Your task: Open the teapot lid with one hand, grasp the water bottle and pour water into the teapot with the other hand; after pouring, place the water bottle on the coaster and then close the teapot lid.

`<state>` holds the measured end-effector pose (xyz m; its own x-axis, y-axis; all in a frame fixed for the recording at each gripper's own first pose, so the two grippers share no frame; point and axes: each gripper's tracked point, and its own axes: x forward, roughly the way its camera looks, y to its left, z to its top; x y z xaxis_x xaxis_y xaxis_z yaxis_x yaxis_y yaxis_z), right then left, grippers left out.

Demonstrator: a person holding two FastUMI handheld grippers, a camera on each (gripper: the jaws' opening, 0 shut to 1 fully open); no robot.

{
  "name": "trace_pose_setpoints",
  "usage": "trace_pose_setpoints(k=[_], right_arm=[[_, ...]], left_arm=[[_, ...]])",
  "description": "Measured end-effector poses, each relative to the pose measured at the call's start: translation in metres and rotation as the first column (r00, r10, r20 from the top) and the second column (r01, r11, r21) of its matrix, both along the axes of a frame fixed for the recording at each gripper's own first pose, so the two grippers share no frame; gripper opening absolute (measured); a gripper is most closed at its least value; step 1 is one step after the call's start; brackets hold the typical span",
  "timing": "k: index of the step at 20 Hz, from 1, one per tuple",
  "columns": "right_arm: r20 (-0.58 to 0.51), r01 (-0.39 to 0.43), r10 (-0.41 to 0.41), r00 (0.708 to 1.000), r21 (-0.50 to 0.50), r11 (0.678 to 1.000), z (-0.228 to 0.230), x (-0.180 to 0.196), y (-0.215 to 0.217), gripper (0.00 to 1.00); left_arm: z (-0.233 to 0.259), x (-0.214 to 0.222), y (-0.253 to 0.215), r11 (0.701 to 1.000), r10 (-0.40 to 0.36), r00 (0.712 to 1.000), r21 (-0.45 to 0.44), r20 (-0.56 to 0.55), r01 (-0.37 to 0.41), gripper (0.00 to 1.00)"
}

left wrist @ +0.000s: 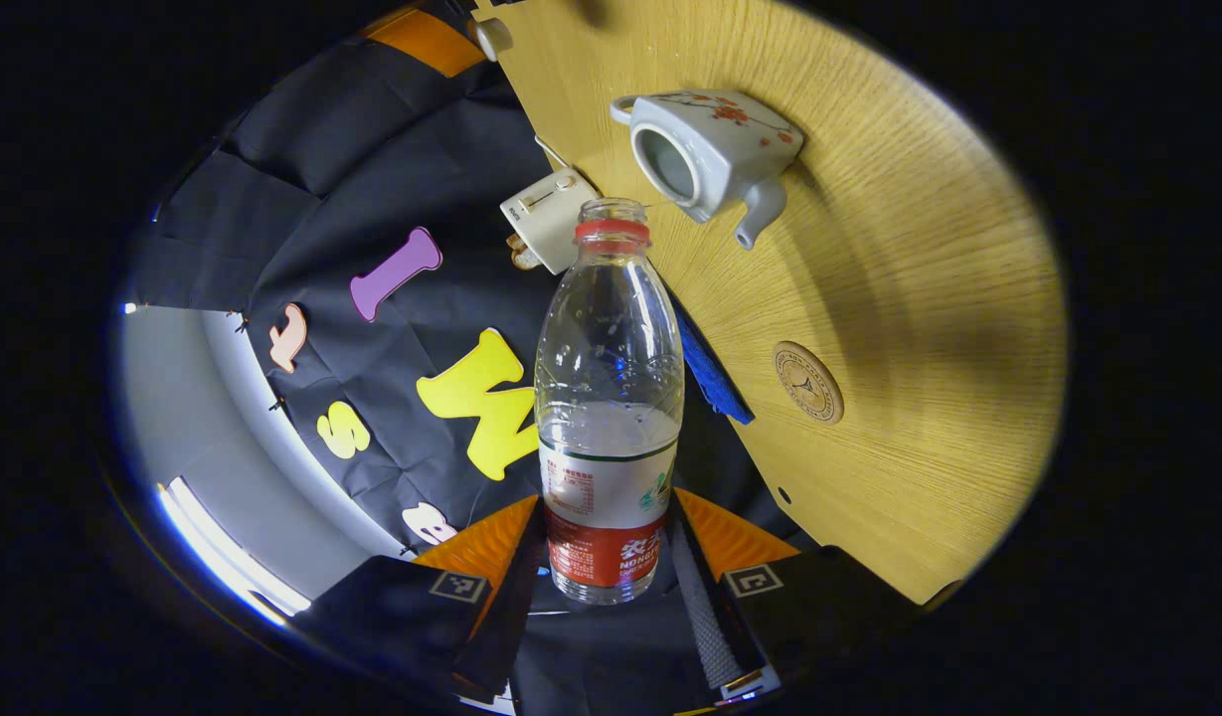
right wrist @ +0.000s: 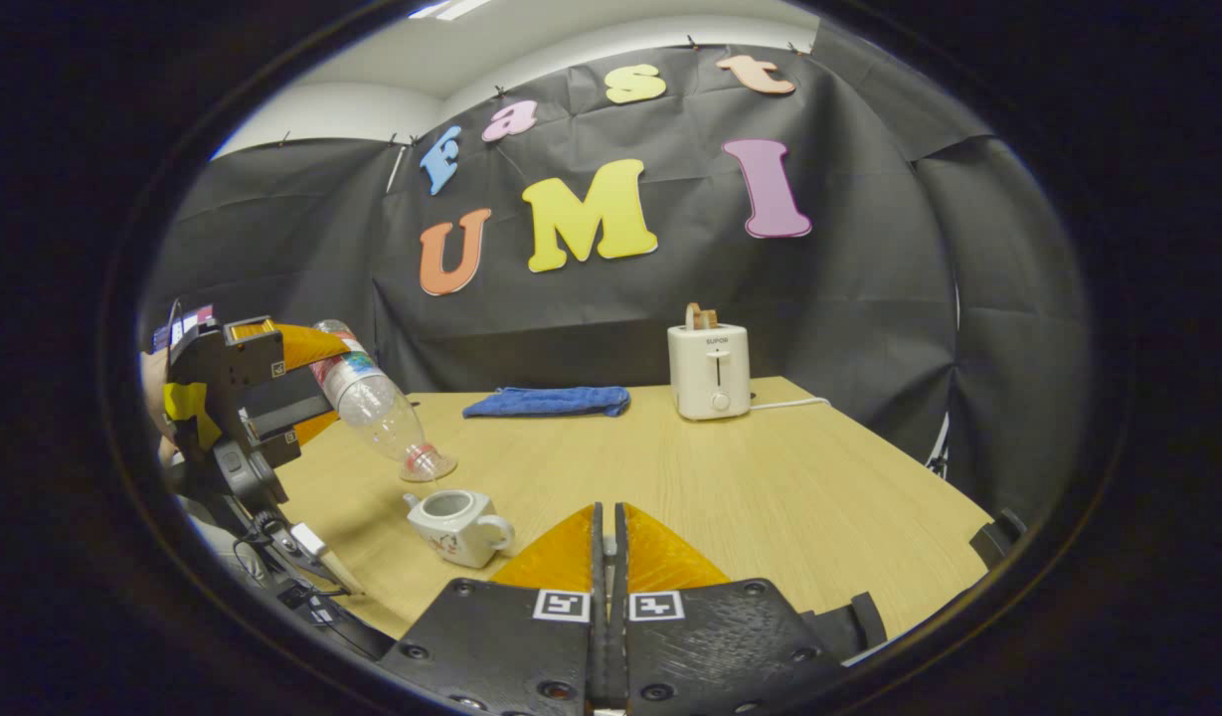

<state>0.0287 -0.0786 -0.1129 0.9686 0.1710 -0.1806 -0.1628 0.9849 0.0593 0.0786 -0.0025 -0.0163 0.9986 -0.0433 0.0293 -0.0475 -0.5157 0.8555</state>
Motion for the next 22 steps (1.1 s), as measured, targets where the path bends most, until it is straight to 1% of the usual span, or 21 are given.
trace_pose_setpoints(k=[3, 8, 9, 10, 11, 12, 13, 15, 16, 17, 18, 19, 21, 22], right_arm=[[0.002, 0.000, 0.000, 1.000, -0.001, 1.000, 0.001, -0.001, 0.000, 0.00], [0.002, 0.004, -0.004, 1.000, -0.005, 1.000, 0.002, -0.002, -0.002, 0.00], [0.003, 0.006, -0.006, 1.000, -0.007, 1.000, 0.003, -0.003, -0.002, 0.00], [0.005, 0.008, -0.008, 1.000, -0.007, 1.000, 0.005, -0.003, -0.003, 0.00], [0.008, 0.010, -0.010, 1.000, -0.008, 1.000, 0.007, -0.004, -0.004, 0.00], [0.009, 0.012, -0.012, 1.000, -0.008, 1.000, 0.009, -0.004, -0.005, 0.00], [0.009, 0.012, -0.012, 1.000, -0.004, 1.000, 0.009, -0.005, -0.005, 0.00], [0.013, 0.016, -0.016, 1.000, 0.004, 1.000, 0.012, -0.004, -0.004, 0.00], [0.016, 0.016, -0.016, 1.000, 0.011, 1.000, 0.014, -0.003, -0.002, 0.00], [0.015, 0.015, -0.015, 1.000, 0.017, 1.000, 0.015, -0.004, -0.001, 0.00], [0.013, 0.010, -0.010, 1.000, 0.018, 1.000, 0.016, -0.004, 0.001, 0.00], [0.015, 0.010, -0.010, 1.000, 0.015, 1.000, 0.017, -0.005, 0.003, 0.00], [0.024, 0.011, -0.011, 1.000, 0.008, 1.000, 0.022, -0.005, 0.004, 0.00], [0.028, 0.011, -0.012, 1.000, 0.007, 1.000, 0.024, -0.005, 0.005, 0.00]], left_arm=[[0.000, 0.000, 0.000, 1.000, 0.000, 1.000, -0.019, -0.002, 0.000, 0.71], [-0.006, 0.001, -0.002, 0.995, -0.009, 1.000, -0.103, -0.022, 0.007, 0.71], [-0.010, 0.003, 0.001, 0.990, -0.001, 0.999, -0.140, -0.034, -0.004, 0.71], [-0.016, 0.005, 0.009, 0.980, 0.016, 0.998, -0.196, -0.057, -0.027, 0.71], [-0.026, 0.007, 0.018, 0.962, 0.039, 0.995, -0.264, -0.093, -0.062, 0.71], [-0.041, 0.005, 0.026, 0.934, 0.062, 0.988, -0.342, -0.143, -0.108, 0.71], [-0.053, 0.004, 0.032, 0.896, 0.073, 0.980, -0.419, -0.187, -0.147, 0.71], [-0.068, -0.005, 0.031, 0.810, 0.069, 0.973, -0.557, -0.218, -0.183, 0.71], [-0.073, -0.009, 0.032, 0.765, 0.069, 0.971, -0.613, -0.227, -0.198, 0.71], [-0.077, -0.010, 0.033, 0.712, 0.071, 0.968, -0.667, -0.242, -0.219, 0.71], [-0.079, -0.009, 0.037, 0.646, 0.069, 0.962, -0.723, -0.265, -0.245, 0.71], [-0.083, -0.008, 0.041, 0.567, 0.064, 0.955, -0.777, -0.291, -0.275, 0.72], [-0.086, -0.014, 0.041, 0.394, 0.047, 0.947, -0.865, -0.319, -0.311, 0.72], [-0.087, -0.016, 0.041, 0.295, 0.037, 0.947, -0.902, -0.319, -0.315, 0.72]])
